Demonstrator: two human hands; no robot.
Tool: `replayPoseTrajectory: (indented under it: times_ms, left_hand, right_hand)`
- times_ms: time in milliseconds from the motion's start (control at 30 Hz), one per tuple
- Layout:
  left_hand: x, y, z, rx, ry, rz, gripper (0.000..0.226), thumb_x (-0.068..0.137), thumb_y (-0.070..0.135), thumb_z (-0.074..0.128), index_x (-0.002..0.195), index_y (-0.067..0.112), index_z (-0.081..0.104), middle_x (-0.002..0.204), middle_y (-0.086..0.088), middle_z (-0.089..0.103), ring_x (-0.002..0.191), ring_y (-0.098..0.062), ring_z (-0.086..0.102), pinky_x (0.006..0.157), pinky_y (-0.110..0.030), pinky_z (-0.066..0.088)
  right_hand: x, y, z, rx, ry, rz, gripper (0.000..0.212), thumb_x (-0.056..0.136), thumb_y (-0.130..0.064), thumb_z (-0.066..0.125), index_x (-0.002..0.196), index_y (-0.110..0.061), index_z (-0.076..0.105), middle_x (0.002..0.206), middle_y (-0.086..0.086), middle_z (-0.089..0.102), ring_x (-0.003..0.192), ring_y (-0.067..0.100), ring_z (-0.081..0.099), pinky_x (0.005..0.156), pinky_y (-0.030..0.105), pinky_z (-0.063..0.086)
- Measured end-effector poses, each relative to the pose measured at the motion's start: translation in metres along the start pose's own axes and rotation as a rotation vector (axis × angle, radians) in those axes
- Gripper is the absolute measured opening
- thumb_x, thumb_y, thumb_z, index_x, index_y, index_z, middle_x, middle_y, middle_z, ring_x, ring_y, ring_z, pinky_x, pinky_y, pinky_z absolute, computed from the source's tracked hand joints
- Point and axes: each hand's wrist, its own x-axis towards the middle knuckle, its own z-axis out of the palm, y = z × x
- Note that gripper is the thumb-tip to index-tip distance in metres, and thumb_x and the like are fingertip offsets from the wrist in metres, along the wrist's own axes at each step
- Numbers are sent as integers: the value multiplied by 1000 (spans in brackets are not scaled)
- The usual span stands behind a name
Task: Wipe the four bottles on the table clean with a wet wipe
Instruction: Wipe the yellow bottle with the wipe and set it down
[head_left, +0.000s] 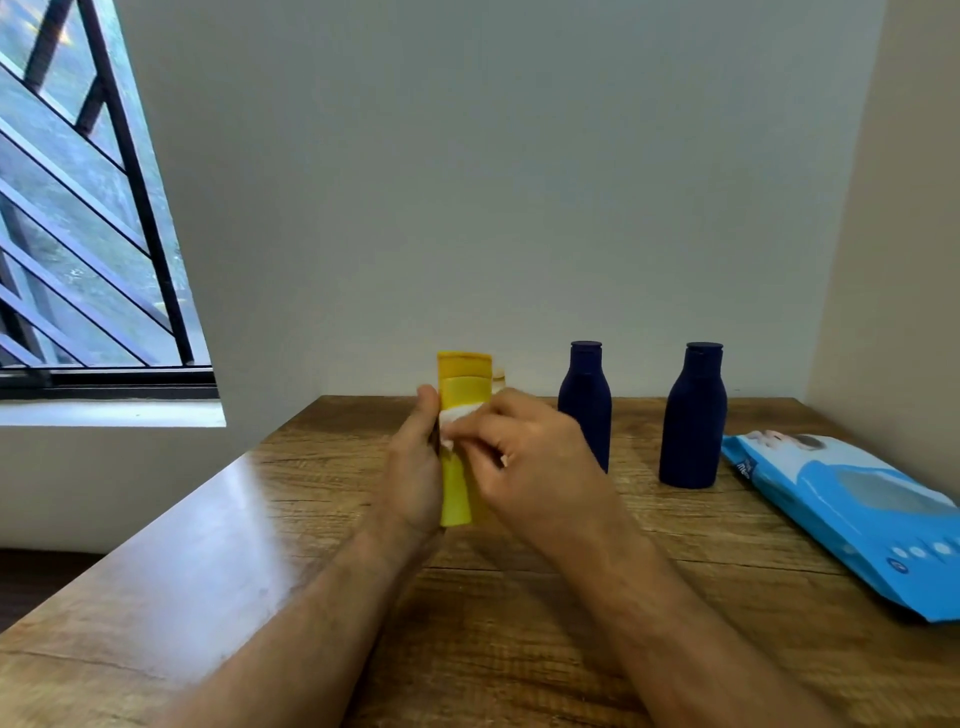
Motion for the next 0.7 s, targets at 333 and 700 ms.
replayPoseTrajectory:
  times_ms: [333, 700]
  left_hand:
    - [-1, 3, 3, 13, -62, 8, 61, 93, 58, 38, 108, 12, 73, 96, -14, 73, 85, -23, 72, 74, -34, 59]
    - [5, 19, -11, 37, 43, 43, 56, 89, 59, 48, 89, 12, 79, 93, -17, 73, 80, -25, 73, 73, -38, 59]
  right_hand:
    - [4, 3, -6, 87, 58, 90, 17, 86, -15, 72, 101, -19, 77, 97, -7, 66, 92, 5, 63, 85, 21, 54]
    - [2, 0, -2, 85, 47, 45, 17, 89, -19, 70, 104, -19, 76, 98, -6, 64, 90, 4, 61, 83, 19, 53]
